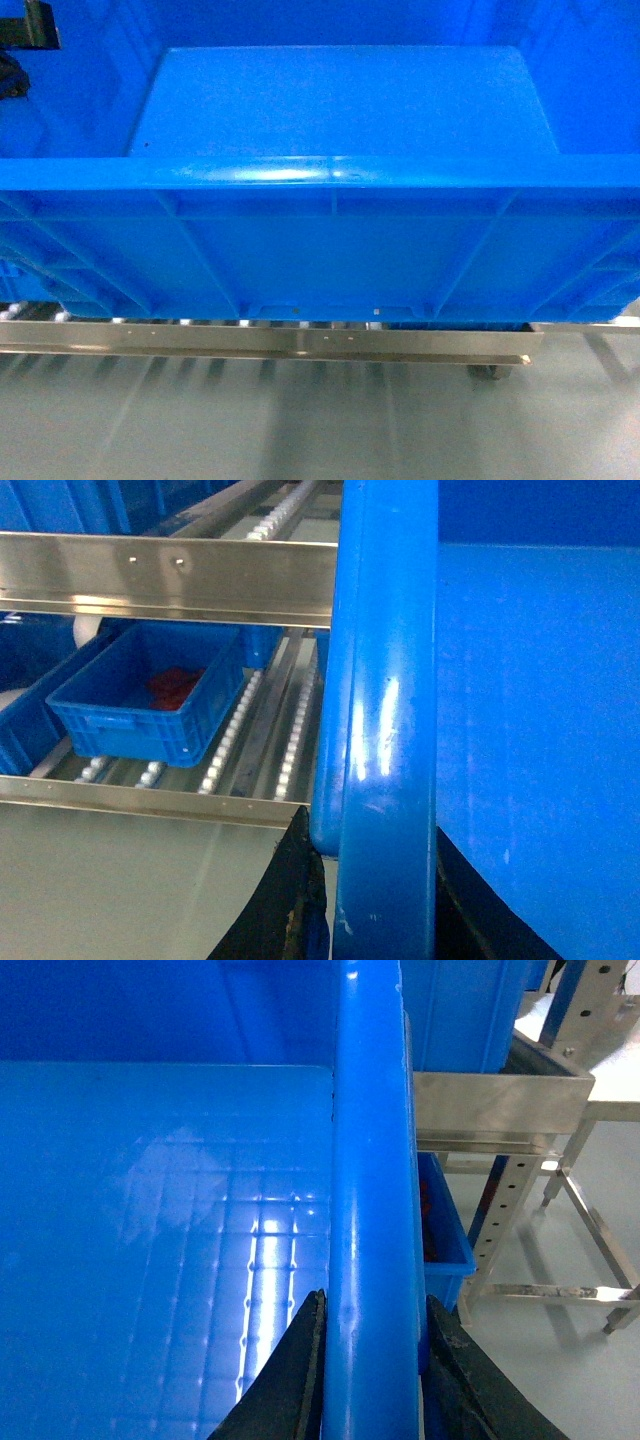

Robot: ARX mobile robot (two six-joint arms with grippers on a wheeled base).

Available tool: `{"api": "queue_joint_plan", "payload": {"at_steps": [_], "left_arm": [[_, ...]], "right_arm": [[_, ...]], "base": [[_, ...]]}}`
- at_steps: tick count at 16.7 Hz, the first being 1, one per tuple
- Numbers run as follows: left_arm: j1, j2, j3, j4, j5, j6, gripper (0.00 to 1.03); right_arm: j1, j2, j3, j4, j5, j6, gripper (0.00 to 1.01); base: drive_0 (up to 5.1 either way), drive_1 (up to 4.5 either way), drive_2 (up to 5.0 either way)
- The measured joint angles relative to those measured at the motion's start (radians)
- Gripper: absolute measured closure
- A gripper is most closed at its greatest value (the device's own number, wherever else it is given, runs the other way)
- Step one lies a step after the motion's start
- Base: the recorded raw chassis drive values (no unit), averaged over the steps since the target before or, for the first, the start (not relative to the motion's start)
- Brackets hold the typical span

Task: Place box next to blue box on left shelf

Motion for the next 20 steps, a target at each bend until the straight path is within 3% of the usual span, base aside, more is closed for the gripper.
{"api": "queue_joint_plan", "payload": {"at_steps": [14, 20], "left_arm": [[0.000, 0.000, 0.000, 0.000, -0.001, 0.000, 0.87], [0.007, -0.001, 0.000, -0.002, 0.000, 0.000, 0.87]], "right_arm": [[0.000, 0.000, 0.000, -0.002, -0.001, 0.000, 0.80], [0.006, 0.001, 0.000, 0.002, -0.001, 0.000, 0.80]], "base": [[-5.0, 2.46, 2.5], [0.0, 0.00, 0.0]]}}
